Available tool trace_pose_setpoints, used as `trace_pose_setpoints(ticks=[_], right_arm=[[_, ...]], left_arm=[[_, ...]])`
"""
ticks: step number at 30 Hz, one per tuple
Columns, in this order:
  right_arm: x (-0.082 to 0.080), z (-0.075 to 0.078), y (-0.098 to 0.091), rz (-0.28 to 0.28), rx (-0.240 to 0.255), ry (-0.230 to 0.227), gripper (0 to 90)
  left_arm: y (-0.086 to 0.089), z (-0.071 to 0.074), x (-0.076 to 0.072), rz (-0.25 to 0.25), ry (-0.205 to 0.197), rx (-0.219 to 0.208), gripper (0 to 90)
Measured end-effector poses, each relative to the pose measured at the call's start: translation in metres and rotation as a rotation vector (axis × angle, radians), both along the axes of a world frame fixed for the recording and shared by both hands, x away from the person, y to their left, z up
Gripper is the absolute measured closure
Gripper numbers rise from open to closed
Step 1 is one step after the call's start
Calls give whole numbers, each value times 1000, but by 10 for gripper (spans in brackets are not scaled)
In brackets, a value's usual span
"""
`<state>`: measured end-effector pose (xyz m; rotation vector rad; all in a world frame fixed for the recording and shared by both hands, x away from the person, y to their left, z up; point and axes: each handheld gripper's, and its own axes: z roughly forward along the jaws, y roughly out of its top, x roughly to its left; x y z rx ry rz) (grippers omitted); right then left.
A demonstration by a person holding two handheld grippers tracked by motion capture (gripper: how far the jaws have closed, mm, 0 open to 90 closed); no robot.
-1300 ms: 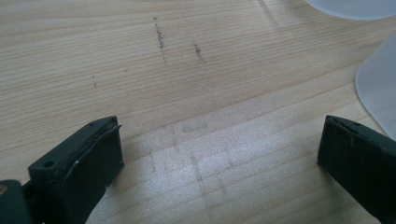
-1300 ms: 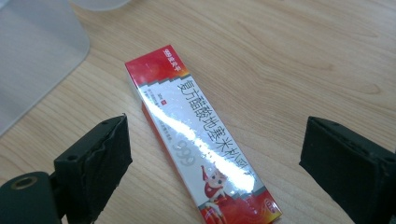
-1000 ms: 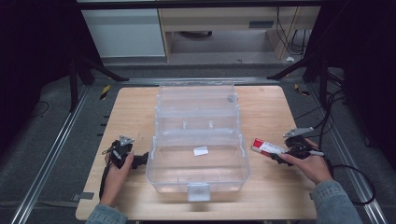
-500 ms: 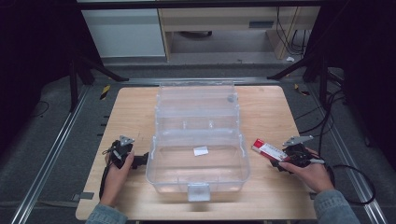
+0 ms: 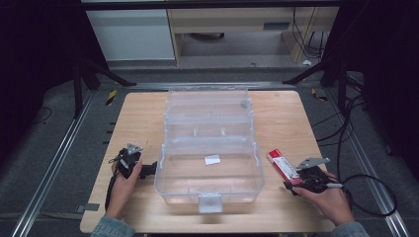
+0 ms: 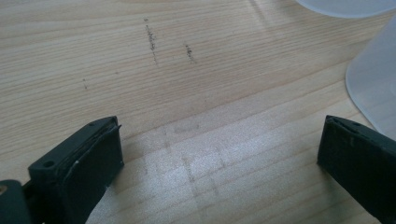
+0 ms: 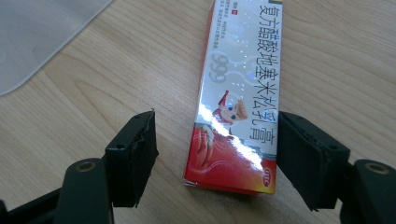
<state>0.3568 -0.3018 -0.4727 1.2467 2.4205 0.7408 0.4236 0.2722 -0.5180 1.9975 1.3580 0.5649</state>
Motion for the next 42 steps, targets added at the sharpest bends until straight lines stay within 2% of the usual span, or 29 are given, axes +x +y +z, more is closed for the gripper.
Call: trace_pose_setpoints(ticks=[4, 6, 8, 9, 15, 18, 19, 20, 26, 29, 32, 42], right_arm=[[2, 5, 0, -15, -10, 29, 334], [7, 8, 1, -25, -18, 63, 339], [8, 9, 1, -26, -23, 72, 343], [12, 10, 2, -33, -31, 99, 360], [21, 12, 6, -46, -61, 159, 379], [25, 13, 8, -54, -82, 211, 404], [25, 13, 8, -54, -82, 211, 404], [28, 12, 8, -52, -99, 237, 410], [33, 15, 10, -61, -116, 280, 438], [37, 17, 14, -60, -145, 317, 449], [38, 17, 15, -61, -167, 339, 455], [43, 10, 16, -63, -175, 372, 473]], left_arm=[[0, 0, 0, -3, -1, 2, 0], [0, 0, 0, -5, 0, 2, 0], [0, 0, 0, -6, 0, 3, 0], [0, 0, 0, -6, 0, 3, 0], [-1, 0, 0, -7, 2, 1, 0], [-1, 0, 0, -7, 2, 0, 0], [-1, 0, 0, -7, 2, 0, 0], [-1, 0, 0, -7, 2, 0, 0], [-1, 0, 0, -12, 3, 2, 0], [-2, 0, 1, -13, 2, 3, 0], [-2, 0, 1, -13, 2, 2, 0], [-2, 0, 0, -18, 0, 3, 0]])
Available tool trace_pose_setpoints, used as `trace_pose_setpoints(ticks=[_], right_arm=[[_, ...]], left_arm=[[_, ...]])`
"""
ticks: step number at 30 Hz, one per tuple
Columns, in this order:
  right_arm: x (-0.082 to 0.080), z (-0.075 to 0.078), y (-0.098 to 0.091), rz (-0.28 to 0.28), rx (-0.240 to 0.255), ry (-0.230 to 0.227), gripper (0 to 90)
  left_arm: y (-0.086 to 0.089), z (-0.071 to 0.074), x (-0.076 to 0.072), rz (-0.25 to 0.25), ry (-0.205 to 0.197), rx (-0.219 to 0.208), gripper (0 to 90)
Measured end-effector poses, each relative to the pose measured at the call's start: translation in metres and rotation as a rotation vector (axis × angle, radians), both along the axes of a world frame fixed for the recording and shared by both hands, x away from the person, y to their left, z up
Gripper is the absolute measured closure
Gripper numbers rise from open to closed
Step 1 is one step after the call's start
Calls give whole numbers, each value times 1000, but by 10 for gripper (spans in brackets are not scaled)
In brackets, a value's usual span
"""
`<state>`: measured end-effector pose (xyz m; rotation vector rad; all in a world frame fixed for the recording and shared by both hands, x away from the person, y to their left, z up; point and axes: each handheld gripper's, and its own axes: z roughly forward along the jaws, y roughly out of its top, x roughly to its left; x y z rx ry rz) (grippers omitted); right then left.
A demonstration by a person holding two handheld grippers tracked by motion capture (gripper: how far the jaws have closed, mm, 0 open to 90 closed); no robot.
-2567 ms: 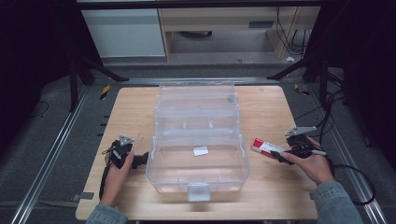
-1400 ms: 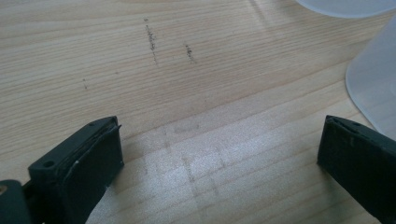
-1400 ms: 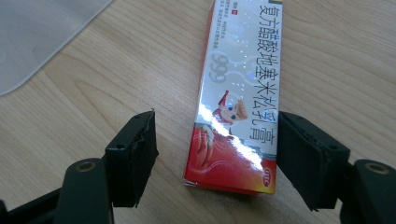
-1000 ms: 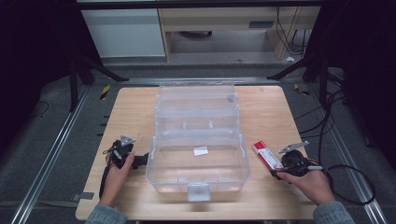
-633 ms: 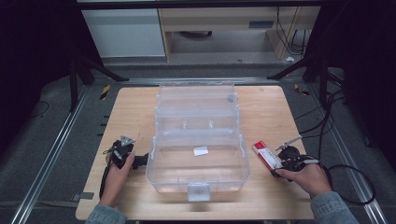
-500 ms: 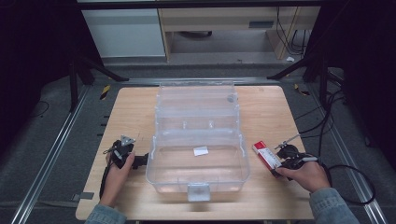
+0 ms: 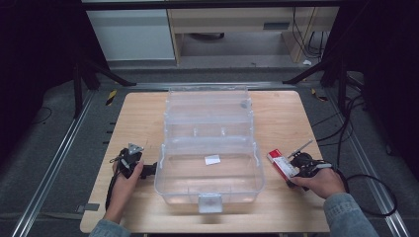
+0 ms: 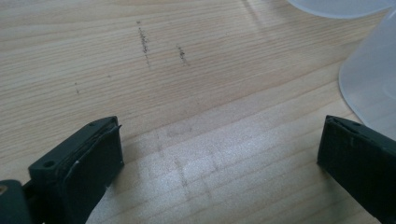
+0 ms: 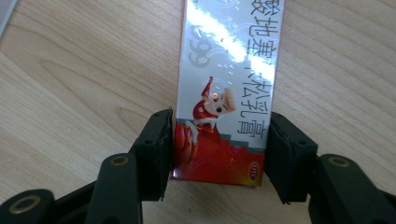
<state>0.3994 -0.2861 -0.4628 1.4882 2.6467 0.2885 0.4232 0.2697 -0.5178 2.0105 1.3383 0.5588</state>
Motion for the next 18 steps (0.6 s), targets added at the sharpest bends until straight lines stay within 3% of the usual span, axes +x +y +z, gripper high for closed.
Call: trace_pose_setpoints(ticks=[8, 9, 12, 18], right_arm=[[0, 1, 2, 36, -29, -8, 511], [0, 1, 2, 48, -46, -37, 514], [-2, 3, 0, 50, -43, -65, 515], [-9, 23, -7, 67, 4, -150, 515]], left_arm=[[0, 0, -2, -4, 0, -1, 0], [-1, 0, -2, -4, 0, -1, 0], [-1, 0, -2, -6, -1, 0, 0], [-1, 0, -4, -8, 0, -1, 0]])
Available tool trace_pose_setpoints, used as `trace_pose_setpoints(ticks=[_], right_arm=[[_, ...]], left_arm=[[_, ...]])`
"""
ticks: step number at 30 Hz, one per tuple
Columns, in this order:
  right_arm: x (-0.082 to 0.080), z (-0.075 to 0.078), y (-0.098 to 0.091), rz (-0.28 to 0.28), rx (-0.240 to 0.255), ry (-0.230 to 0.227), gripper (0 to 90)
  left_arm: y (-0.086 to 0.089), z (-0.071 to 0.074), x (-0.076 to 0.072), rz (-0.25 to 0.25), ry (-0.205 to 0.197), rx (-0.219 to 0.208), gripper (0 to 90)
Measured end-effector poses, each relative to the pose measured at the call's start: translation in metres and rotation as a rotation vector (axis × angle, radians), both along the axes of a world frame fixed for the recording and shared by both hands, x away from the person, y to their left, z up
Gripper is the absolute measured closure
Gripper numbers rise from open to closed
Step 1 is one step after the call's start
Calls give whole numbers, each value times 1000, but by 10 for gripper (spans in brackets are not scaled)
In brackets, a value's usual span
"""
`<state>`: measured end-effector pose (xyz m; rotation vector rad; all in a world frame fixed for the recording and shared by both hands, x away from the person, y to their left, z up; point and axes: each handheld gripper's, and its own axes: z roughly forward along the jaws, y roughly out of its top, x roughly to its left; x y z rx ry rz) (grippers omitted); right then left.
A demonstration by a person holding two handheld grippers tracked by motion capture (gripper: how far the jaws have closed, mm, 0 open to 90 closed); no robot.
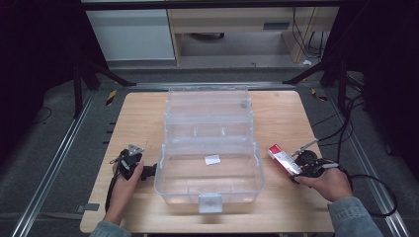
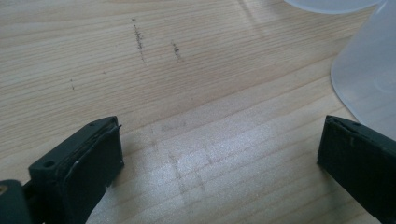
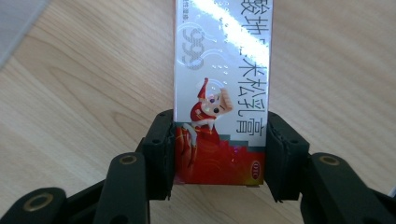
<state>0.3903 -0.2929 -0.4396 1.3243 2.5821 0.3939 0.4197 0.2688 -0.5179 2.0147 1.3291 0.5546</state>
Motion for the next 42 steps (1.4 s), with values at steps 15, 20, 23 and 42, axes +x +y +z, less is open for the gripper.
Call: trace_pose_setpoints(ticks=[15, 20, 23, 42], right_arm=[[-10, 72, 10, 110, 96, -201, 515], [-7, 89, 19, 143, 115, -241, 515], [-6, 98, 27, 168, 122, -254, 515], [13, 129, 94, 340, 137, -282, 515]], left_arm=[[0, 0, -1, -1, 0, 0, 0], [0, 0, -1, -1, 0, 1, 0], [0, 0, -1, -4, 0, 1, 0], [0, 0, -1, -3, 0, 0, 0]])
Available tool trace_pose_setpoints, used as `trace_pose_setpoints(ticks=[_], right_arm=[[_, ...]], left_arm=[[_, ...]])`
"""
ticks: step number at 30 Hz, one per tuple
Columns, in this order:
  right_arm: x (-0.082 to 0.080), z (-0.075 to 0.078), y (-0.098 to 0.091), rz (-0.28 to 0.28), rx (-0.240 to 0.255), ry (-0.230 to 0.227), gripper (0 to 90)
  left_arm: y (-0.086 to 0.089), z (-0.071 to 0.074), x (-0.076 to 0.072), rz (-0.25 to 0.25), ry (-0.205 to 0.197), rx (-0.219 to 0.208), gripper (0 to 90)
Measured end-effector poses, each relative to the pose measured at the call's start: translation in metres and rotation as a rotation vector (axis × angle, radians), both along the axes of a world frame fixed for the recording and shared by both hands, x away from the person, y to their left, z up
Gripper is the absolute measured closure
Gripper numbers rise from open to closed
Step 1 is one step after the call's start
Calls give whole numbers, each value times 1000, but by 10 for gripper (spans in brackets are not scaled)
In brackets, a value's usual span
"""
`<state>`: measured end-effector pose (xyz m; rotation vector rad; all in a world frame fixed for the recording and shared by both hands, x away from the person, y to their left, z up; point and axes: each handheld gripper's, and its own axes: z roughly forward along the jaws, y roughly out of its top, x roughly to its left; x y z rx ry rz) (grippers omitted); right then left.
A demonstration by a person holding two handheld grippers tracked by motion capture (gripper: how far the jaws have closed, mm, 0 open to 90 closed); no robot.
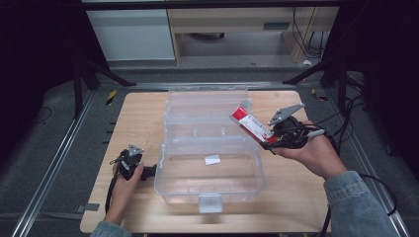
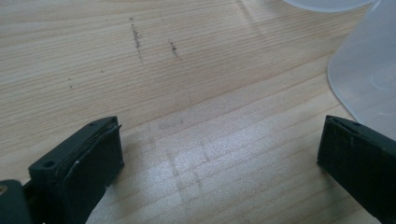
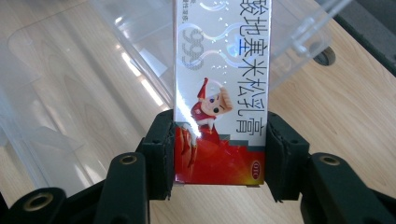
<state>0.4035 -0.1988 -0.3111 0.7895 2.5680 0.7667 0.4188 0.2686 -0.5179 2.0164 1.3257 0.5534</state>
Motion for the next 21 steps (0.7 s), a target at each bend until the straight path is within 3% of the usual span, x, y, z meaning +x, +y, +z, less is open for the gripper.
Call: trace_pose_setpoints(ticks=[21], right_arm=[[3, -4, 49, 136, -47, 11, 515]], left_arm=[[0, 0, 0, 1, -2, 0, 0]])
